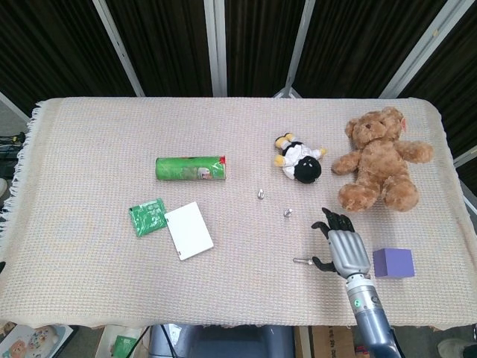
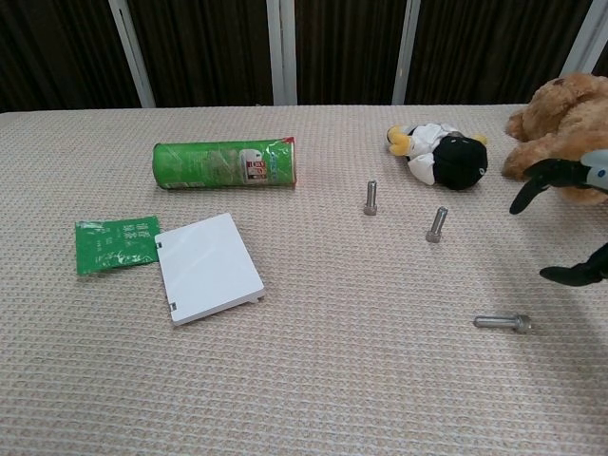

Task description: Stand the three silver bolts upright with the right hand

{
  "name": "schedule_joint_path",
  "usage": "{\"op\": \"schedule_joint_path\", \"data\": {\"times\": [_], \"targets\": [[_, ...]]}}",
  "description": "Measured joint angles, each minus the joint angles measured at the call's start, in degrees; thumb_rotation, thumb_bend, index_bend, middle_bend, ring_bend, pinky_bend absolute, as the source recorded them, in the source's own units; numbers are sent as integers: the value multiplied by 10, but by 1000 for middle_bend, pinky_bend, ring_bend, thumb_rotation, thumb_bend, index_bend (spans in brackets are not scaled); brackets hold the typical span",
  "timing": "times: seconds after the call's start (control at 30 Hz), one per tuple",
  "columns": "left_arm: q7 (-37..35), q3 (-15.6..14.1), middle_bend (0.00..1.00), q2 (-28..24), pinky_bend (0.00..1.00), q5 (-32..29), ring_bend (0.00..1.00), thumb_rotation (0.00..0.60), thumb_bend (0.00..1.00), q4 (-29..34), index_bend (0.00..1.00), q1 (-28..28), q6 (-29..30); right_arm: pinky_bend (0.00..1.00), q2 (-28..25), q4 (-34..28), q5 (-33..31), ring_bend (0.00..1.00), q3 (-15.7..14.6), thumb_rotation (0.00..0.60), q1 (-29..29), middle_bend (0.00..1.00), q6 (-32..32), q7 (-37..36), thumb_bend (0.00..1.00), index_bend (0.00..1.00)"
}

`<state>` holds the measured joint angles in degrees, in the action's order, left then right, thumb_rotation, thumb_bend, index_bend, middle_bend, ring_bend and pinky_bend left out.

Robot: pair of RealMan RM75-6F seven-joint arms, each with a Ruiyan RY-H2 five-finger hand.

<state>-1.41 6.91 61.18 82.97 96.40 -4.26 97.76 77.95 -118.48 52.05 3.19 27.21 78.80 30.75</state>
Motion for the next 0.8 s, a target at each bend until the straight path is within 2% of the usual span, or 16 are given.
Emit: {"op": "schedule_joint_path", "data": {"times": [0.13,0.23,0.3,0.43,0.6,0.8], "targets": [[-1,1,44,0,170,-1,0,600,123,-1,203,2,-4,39,26,14,8,0,-11,600,-10,0,1,-6,263,364],[0,1,44,1,170,-1,0,600,123,-1,203,4,-6,39,43,23,12,0,-16,600,-15,0,4,-2,328,416],[3,0,43,1,170,-1,0,600,123,-1,203,5,-9,39,54,28,13,0,-16,600,-17,0,7,0,366,446],[2,1,44,1,170,-1,0,600,123,-1,203,4,-5,39,76,46,9,0,-13,600,-18,0,12,16,378,486],[1,2,44,1,170,-3,0,600,123,-1,203,3,-6,39,90,60,-3,0,-8,600,-21,0,12,20,378,489],[3,1,44,2,170,-1,0,600,123,-1,203,3,-4,36,89,56,-1,0,-12,600,-23,0,1,23,378,403]]}}
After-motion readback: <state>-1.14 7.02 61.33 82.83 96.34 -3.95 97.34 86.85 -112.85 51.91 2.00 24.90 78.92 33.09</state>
